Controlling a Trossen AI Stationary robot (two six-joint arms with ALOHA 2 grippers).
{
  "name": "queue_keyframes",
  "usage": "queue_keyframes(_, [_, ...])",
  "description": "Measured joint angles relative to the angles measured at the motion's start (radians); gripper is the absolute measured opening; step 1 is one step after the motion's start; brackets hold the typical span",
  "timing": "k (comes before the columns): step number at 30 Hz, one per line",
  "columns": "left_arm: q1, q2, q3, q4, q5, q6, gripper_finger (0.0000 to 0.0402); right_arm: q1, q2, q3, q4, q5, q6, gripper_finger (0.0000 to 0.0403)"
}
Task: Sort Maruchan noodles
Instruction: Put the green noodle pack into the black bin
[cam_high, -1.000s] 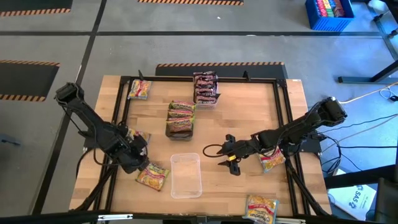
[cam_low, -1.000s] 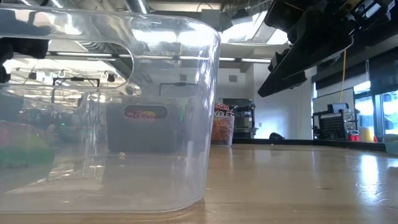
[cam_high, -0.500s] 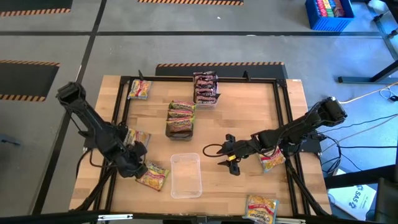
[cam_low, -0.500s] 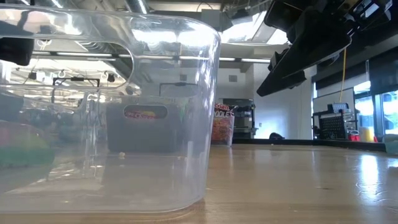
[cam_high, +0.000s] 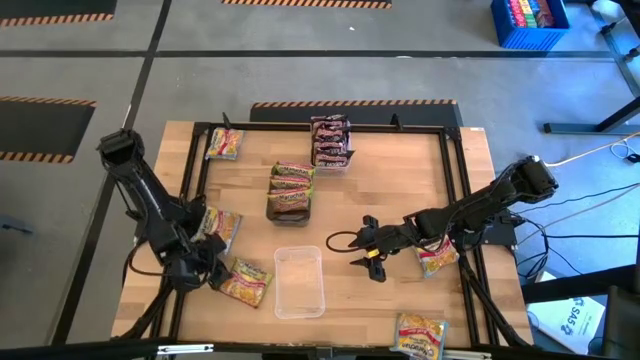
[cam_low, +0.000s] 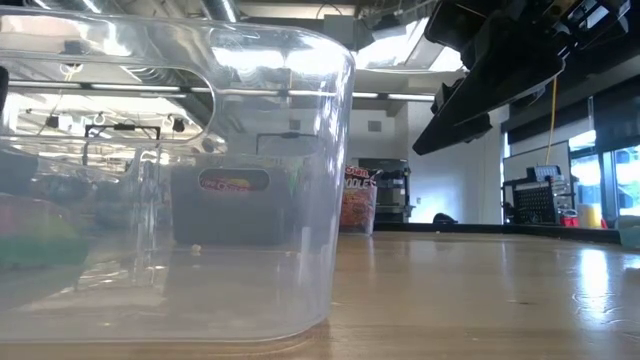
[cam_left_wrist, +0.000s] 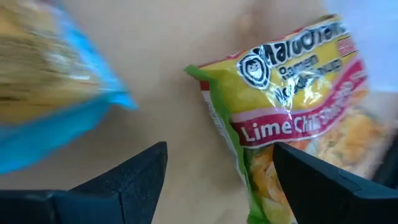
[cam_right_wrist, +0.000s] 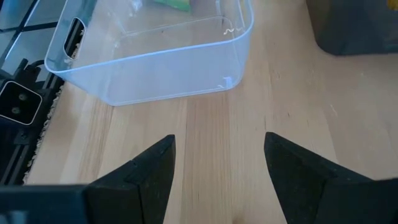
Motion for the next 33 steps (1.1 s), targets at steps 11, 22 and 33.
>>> queue_keyframes(11, [0.023, 0.000, -0.127, 0.336, -0.074, 0.056, 0.0286, 0.000, 0.000, 0.000, 0.001, 0.000, 0.000, 0.0225])
queue_keyframes(22, [0.051, 0.038, -0.127, 0.416, -0.072, 0.093, 0.0286, 0.000, 0.000, 0.000, 0.001, 0.001, -0.001, 0.0225])
queue_keyframes(33, [0.122, 0.136, -0.123, 0.469, -0.057, 0.140, 0.0283, 0.000, 0.001, 0.000, 0.001, 0.026, -0.008, 0.0225])
